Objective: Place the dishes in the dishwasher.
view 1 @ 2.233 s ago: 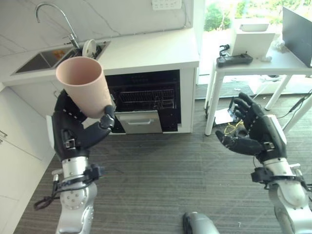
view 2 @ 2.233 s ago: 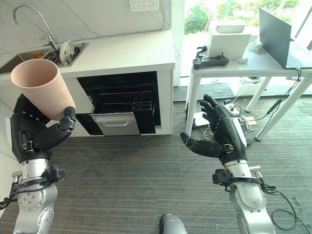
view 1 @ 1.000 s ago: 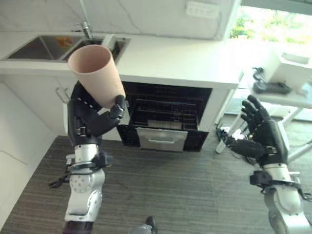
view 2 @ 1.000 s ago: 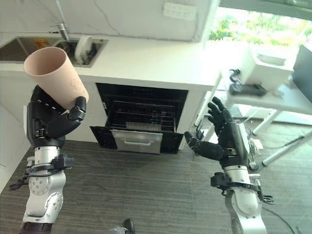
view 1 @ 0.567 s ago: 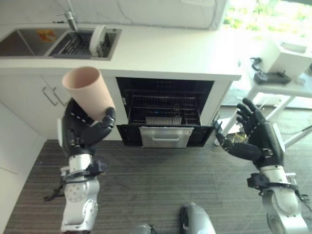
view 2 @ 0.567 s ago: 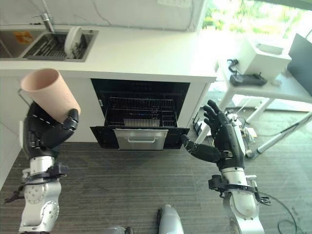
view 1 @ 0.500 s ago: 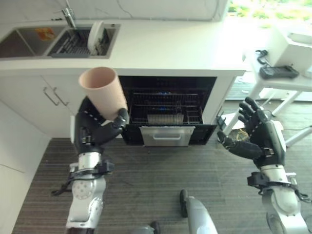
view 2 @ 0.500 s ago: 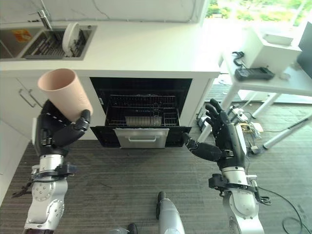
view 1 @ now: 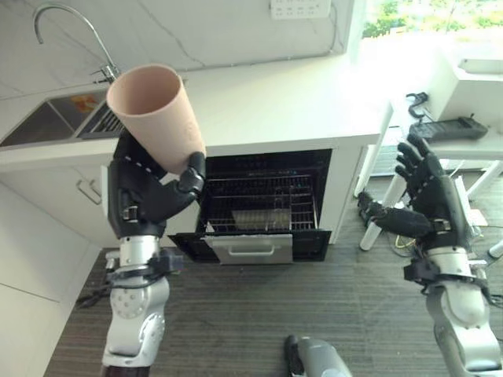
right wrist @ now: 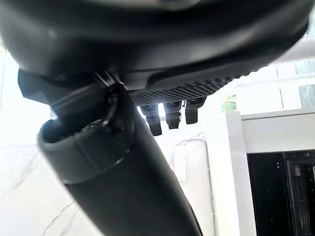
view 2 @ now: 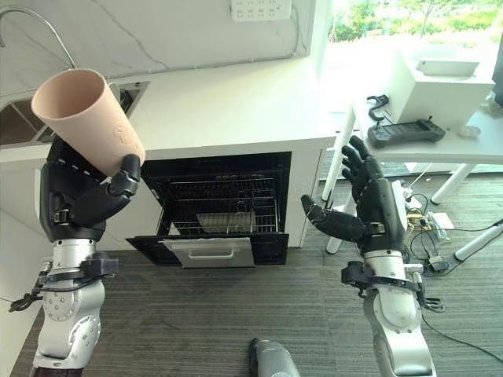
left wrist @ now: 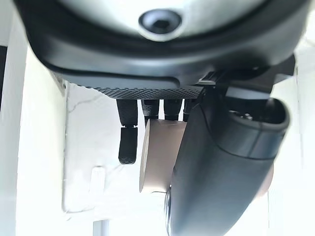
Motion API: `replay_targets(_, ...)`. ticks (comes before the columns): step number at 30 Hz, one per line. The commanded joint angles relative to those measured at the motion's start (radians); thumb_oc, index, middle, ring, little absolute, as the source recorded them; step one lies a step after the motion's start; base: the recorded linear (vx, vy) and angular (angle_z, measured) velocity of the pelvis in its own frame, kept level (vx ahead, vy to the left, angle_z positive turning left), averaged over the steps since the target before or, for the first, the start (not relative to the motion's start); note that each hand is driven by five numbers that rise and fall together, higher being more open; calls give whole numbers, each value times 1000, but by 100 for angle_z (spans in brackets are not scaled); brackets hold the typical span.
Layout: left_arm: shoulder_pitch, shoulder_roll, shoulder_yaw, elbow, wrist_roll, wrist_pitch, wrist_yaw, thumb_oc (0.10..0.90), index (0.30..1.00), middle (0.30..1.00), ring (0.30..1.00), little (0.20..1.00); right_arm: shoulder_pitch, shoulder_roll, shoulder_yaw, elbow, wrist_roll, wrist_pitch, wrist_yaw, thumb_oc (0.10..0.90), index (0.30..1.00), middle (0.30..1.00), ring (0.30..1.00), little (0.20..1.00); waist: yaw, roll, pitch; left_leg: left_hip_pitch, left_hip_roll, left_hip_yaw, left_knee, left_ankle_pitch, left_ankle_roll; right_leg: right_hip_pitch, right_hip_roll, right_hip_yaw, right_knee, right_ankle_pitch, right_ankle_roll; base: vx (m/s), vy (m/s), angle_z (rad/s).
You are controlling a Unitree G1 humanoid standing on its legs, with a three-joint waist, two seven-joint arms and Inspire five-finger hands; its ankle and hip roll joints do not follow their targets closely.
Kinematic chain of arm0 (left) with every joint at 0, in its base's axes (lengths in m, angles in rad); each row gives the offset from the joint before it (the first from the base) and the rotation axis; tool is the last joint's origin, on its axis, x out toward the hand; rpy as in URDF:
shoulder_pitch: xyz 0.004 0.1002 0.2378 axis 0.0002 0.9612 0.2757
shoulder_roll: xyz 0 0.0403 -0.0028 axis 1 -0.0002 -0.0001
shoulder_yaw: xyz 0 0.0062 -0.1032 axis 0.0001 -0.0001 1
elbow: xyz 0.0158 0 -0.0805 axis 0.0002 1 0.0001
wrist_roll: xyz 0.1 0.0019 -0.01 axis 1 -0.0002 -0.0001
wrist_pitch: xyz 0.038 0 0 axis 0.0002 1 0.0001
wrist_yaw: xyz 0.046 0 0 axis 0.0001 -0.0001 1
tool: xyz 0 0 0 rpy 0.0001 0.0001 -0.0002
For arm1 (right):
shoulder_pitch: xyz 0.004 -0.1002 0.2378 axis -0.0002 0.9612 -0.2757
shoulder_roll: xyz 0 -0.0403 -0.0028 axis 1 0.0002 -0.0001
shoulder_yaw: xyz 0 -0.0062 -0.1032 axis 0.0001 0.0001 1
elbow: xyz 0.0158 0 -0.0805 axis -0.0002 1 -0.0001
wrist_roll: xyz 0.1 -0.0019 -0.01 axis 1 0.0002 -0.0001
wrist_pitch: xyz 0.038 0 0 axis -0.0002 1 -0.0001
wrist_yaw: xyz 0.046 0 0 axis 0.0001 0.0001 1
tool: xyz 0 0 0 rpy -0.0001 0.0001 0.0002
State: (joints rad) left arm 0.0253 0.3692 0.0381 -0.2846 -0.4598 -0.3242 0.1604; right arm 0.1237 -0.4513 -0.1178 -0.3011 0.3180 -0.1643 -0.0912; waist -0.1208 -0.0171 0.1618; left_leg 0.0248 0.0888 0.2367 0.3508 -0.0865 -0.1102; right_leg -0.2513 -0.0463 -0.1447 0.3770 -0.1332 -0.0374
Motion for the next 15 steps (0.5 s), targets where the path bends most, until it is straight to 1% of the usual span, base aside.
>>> replay_targets(1, -28, 37, 71, -97, 27, -139, -17, 400, 300, 300, 300, 300, -38, -16, -52, -93, 15, -75, 31, 800, 900, 900, 900, 900, 7, -2, -51, -90, 43, 6, -51, 26, 43, 140, -34, 55, -77, -20, 90, 217, 289, 5)
replay_targets(3, -18, 42, 73, -97, 14, -139, -11, 400, 300, 300, 300, 300, -42, -27, -53, -99, 12, -65, 38, 800, 900, 900, 900, 900, 16, 18, -47, -178, 81, -26, -51, 14, 28, 158, -28, 54, -77, -39, 100, 229, 291, 28)
replay_targets(4, -13, 42, 74, -97, 9, -141, -11, 400, 300, 300, 300, 300, -42, -33, -52, -104, 10, -60, 39, 800, 900, 900, 900, 900, 22, 23, -47, -213, 91, -48, -51, 17, 20, 166, -27, 55, -77, -47, 103, 294, 293, 36)
replay_targets(5, 0, 40, 76, -96, 3, -149, -12, 400, 300, 300, 300, 300, -43, -41, -51, -105, 12, -58, 43, 800, 900, 900, 900, 900, 40, 31, -44, -273, 103, -101, -51, 49, 3, 187, -21, 65, -77, -68, 103, 304, 284, 23)
replay_targets(6, 9, 38, 76, -94, 0, -159, -14, 400, 300, 300, 300, 300, -48, -49, -48, -103, 14, -58, 42, 800, 900, 900, 900, 900, 51, 34, -42, -301, 109, -120, -51, 66, -5, 204, -20, 68, -77, -80, 103, 340, 309, -38)
replay_targets(7, 19, 35, 77, -89, -3, -175, -20, 400, 300, 300, 300, 300, -58, -59, -44, -99, 22, -57, 41, 800, 900, 900, 900, 900, 63, 36, -42, -320, 114, -128, -51, 77, -9, 226, -22, 72, -77, -95, 104, 295, 278, -59)
replay_targets(9, 26, 30, 83, -82, 2, -191, -24, 400, 300, 300, 300, 300, -67, -68, -36, -93, 45, -58, 43, 800, 900, 900, 900, 900, 71, 34, -45, -317, 122, -124, -51, 57, -5, 241, -37, 75, -77, -108, 113, 250, 264, -66)
replay_targets(10, 26, 32, 86, -78, 2, -192, -20, 400, 300, 300, 300, 300, -59, -67, -38, -98, 55, -62, 44, 800, 900, 900, 900, 900, 69, 32, -52, -309, 129, -105, -51, 45, -4, 249, -56, 64, -77, -109, 124, 260, 299, -57)
replay_targets(11, 15, 35, 87, -69, -1, -185, -15, 400, 300, 300, 300, 300, -48, -60, -41, -104, 75, -65, 49, 800, 900, 900, 900, 900, 66, 29, -58, -296, 122, -92, -51, 32, 3, 259, -76, 59, -77, -106, 140, 342, 363, -46)
replay_targets(12, -6, 41, 87, -63, 2, -173, -14, 400, 300, 300, 300, 300, -33, -45, -46, -112, 94, -75, 49, 800, 900, 900, 900, 900, 67, 24, -67, -285, 104, -95, -51, 18, 13, 266, -101, 56, -77, -96, 160, 282, 280, -46)
replay_targets(13, -12, 42, 87, -63, 5, -170, -16, 400, 300, 300, 300, 300, -29, -40, -47, -115, 96, -81, 49, 800, 900, 900, 900, 900, 67, 22, -69, -283, 99, -93, -51, 15, 17, 269, -107, 55, -77, -93, 164, 312, 277, -22)
replay_targets(14, -36, 48, 88, -61, 32, -161, -27, 400, 300, 300, 300, 300, -22, -26, -50, -129, 118, -85, 60, 800, 900, 900, 900, 900, 68, 15, -74, -276, 81, -81, -51, 7, 33, 280, -129, 45, -77, -81, 178, 257, 221, -19)
replay_targets(15, -50, 50, 84, -60, 54, -154, -31, 400, 300, 300, 300, 300, -20, -10, -48, -134, 102, -84, 54, 800, 900, 900, 900, 900, 71, 11, -76, -273, 66, -83, -51, 2, 43, 287, -139, 41, -77, -73, 184, 288, 240, -18)
